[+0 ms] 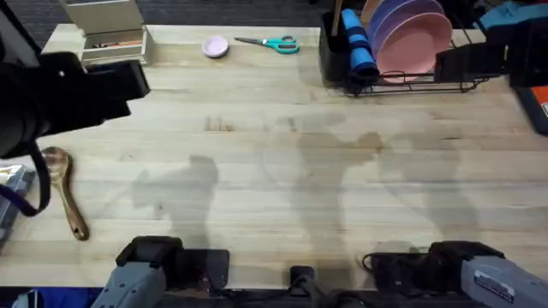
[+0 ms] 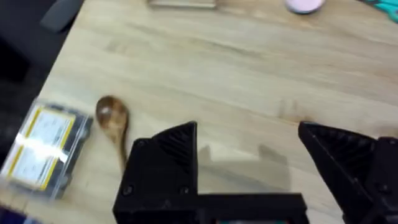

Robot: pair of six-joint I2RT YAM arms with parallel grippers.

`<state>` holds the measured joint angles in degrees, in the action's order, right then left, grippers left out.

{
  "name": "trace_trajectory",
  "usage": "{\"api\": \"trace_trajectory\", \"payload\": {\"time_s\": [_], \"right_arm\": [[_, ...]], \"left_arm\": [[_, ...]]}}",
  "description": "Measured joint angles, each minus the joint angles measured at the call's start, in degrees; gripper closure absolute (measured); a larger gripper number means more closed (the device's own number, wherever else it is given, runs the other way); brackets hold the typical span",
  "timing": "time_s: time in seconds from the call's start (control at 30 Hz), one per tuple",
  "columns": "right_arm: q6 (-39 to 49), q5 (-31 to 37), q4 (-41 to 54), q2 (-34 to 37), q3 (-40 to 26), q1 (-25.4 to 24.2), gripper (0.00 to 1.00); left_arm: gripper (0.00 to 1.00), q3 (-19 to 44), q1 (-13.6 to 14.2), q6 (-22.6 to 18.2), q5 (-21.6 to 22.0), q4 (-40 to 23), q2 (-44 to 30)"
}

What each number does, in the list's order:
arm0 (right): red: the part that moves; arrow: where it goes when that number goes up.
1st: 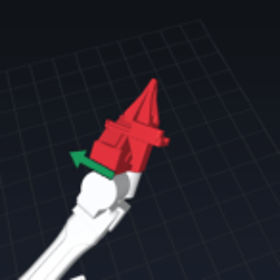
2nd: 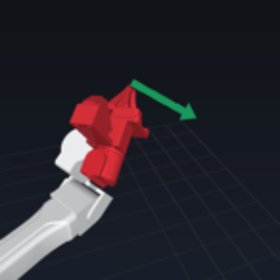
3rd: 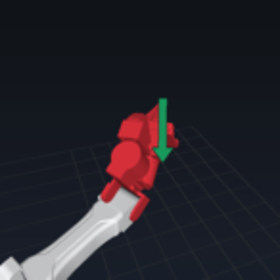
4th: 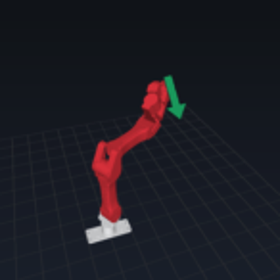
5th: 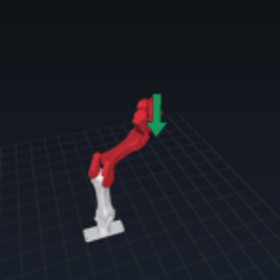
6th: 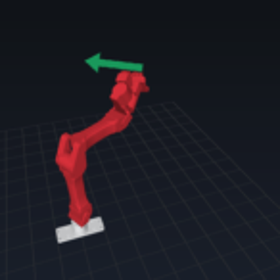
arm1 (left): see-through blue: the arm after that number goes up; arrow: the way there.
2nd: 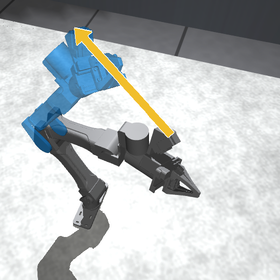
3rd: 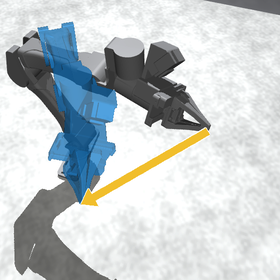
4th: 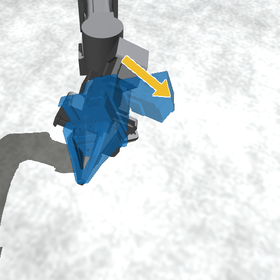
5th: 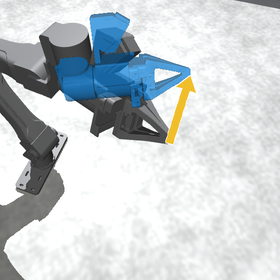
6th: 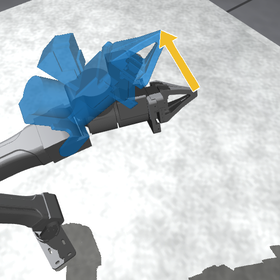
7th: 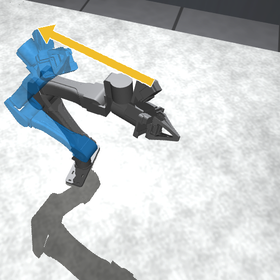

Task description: Pick up the spoon on the table one by one and put them onto the rack

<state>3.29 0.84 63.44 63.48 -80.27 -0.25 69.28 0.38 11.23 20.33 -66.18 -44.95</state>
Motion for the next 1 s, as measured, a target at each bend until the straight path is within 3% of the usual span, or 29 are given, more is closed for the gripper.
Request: {"api": "trace_trajectory", "payload": {"time_s": [0.1, 0.2, 0.73, 1.0], "right_arm": [[0.0, 0.0, -0.1, 0.0, 0.0, 0.0, 0.006], [0.0, 0.0, -0.4, 0.0, 0.0, 0.0, 0.006], [0.0, 0.0, -0.5, 0.0, 0.0, 0.0, 0.005], [0.2, 0.0, -0.5, 0.0, 0.0, 0.0, 0.005]], "left_arm": [[0.009, 0.0, -0.8, 2.0, 2.5, -1.5, 0.0], [0.009, 0.0, -3.5, 3.4, 3.6, -2.5, 0.0], [0.009, 0.0, -26.9, 5.5, 1.9, -3.9, 0.0], [0.01, 0.0, -33.8, 5.7, 1.8, -4.3, -2.2]]}}
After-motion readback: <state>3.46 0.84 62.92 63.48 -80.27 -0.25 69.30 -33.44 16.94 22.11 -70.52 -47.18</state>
